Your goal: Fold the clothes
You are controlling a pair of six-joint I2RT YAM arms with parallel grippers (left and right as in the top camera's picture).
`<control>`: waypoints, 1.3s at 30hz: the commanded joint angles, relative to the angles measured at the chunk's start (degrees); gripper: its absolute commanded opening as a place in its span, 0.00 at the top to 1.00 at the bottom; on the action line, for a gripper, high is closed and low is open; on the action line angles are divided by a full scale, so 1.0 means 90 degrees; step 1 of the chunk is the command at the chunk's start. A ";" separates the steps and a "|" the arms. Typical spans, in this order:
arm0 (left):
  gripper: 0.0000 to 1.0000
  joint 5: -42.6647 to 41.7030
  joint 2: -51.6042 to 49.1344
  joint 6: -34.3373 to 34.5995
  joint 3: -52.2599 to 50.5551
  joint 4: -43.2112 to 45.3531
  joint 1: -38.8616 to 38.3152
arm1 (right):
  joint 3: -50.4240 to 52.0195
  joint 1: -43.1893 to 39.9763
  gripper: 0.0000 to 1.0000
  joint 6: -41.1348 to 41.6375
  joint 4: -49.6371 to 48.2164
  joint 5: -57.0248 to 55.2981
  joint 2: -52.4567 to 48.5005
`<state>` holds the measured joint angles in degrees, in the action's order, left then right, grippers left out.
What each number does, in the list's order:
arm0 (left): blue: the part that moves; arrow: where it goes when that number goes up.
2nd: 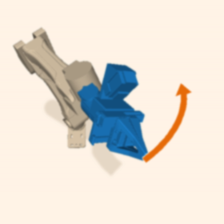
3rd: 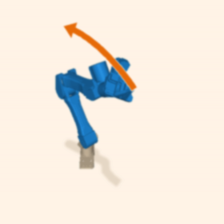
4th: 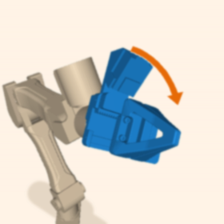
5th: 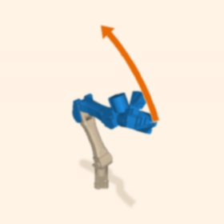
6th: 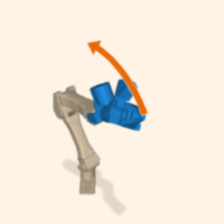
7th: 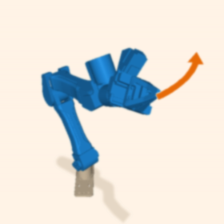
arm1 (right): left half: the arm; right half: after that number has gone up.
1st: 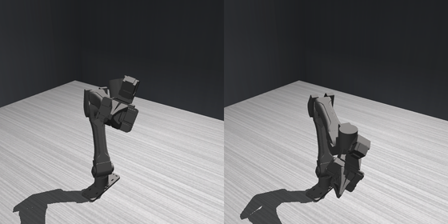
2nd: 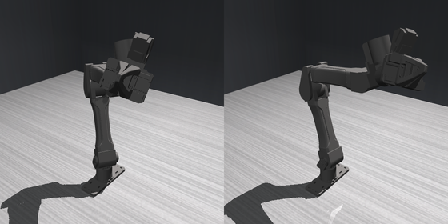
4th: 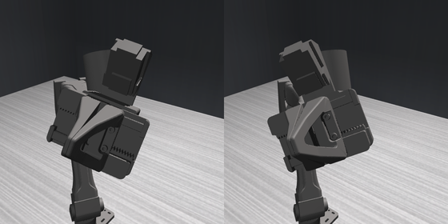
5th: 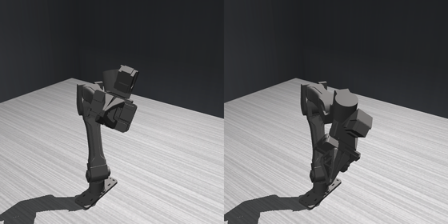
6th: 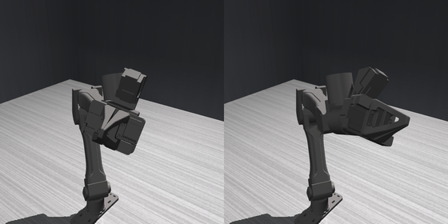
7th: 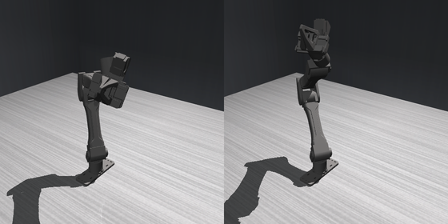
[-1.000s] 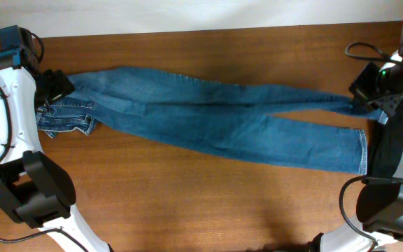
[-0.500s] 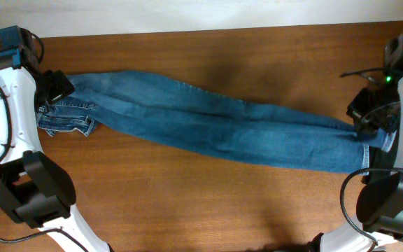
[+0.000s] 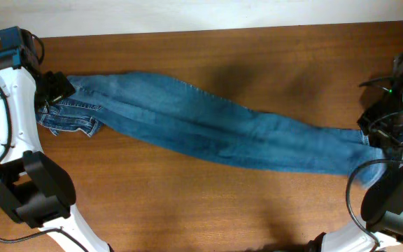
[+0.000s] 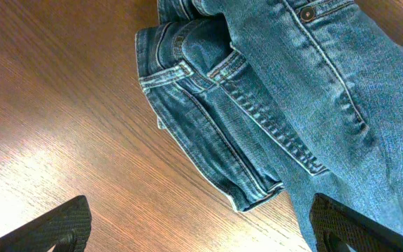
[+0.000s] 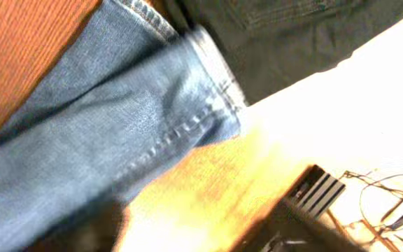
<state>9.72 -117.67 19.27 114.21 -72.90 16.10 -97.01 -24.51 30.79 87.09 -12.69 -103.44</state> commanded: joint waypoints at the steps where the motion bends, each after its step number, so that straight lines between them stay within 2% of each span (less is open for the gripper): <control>1: 0.01 0.0066 -0.0058 0.0063 0.0022 -0.0012 0.0022 | 0.0041 0.0012 0.01 -0.0104 0.0015 -0.0092 0.0129; 9: 0.01 0.0068 -0.0058 0.0063 0.0022 -0.0012 0.0022 | 0.0041 0.0000 0.01 -0.0075 0.0182 0.0010 0.0202; 13: 0.01 0.0056 -0.0058 0.0063 0.0022 -0.0010 0.0022 | 0.0041 -0.0160 0.01 -0.0051 0.0233 0.0355 0.0670; 20: 0.01 -0.1299 -0.0182 0.0034 0.0022 0.0260 0.0022 | 0.0041 -0.0403 0.01 -0.0058 0.0243 0.0508 0.1695; 27: 0.01 -0.1520 -0.1027 -0.0036 0.0022 0.0568 0.0024 | 0.0041 -0.0403 0.01 -0.0058 0.0311 0.0627 0.1783; 35: 0.01 -0.2640 -0.1472 -0.0119 0.0022 0.1598 0.0022 | 0.0041 -0.0403 0.01 -0.0058 0.0396 0.0629 0.1783; 39: 0.01 -0.2776 -0.1673 0.0027 0.0022 0.1792 0.0022 | 0.0041 -0.0403 0.01 -0.0063 0.0396 0.0673 0.1783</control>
<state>-11.40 -130.15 19.05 114.17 -57.45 16.12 -96.73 -27.79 29.98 90.63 -7.38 -88.16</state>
